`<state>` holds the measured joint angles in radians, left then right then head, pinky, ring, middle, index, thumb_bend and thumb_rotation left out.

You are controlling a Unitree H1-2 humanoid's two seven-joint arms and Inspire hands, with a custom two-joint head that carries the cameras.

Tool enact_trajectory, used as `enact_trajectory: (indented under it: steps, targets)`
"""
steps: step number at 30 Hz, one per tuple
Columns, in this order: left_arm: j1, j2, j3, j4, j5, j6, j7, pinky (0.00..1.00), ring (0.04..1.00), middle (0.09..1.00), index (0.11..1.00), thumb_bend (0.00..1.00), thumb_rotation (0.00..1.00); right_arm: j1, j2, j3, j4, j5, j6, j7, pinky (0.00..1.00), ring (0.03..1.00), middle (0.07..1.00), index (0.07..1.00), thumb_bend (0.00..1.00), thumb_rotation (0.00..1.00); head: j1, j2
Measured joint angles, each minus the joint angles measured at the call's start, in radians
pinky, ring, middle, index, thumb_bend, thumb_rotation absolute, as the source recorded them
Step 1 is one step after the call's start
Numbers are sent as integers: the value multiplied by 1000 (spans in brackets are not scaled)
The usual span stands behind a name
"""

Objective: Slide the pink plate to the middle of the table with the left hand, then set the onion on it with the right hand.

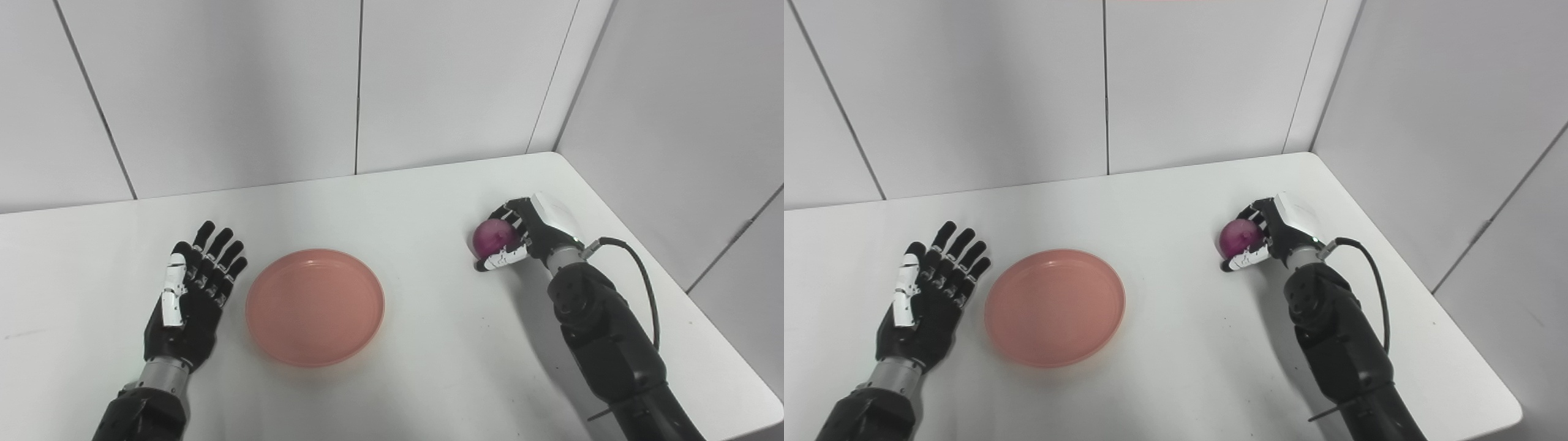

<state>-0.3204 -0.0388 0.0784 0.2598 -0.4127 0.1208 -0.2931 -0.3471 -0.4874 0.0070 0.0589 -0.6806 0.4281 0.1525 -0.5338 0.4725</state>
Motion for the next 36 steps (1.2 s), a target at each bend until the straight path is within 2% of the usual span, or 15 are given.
enact_trajectory:
  steps: [5, 13, 17, 25, 32, 34, 36]
  targets:
    - [1, 0, 0, -1, 0, 0, 0, 953, 942, 956, 963, 462, 1000, 20, 7, 2, -29, 0, 0, -16, 329, 418, 496, 486, 516, 129, 11, 5]
    - [2, -3, -3, -3, 2, 0, 4, 937, 933, 948, 951, 464, 1000, 34, 45, 12, -181, -6, 6, -26, 356, 442, 519, 487, 517, 134, 32, 5]
    - [8, -10, -5, -13, 4, 0, 12, 938, 933, 947, 951, 463, 1000, 31, 65, 45, -271, -31, 17, -7, 371, 454, 525, 487, 517, 134, 43, 3]
    - [22, -23, -10, -33, 5, 0, 25, 947, 937, 953, 952, 472, 1000, 16, 101, 91, -362, -65, 34, 46, 362, 442, 514, 487, 516, 131, 80, 9]
    - [34, -40, -30, -58, 30, 0, 61, 937, 935, 951, 947, 475, 1000, 2, 149, 149, -366, -67, 29, 54, 301, 382, 480, 487, 516, 129, 127, 20]
    - [38, -46, -39, -65, 44, 0, 69, 933, 937, 952, 946, 469, 1000, -5, 162, 164, -365, -66, 24, 54, 292, 370, 471, 487, 516, 129, 162, 31]
    - [41, -49, -43, -68, 45, 0, 76, 934, 940, 954, 948, 465, 1000, -17, 176, 181, -362, -65, 15, 54, 297, 375, 473, 487, 516, 129, 163, 31]
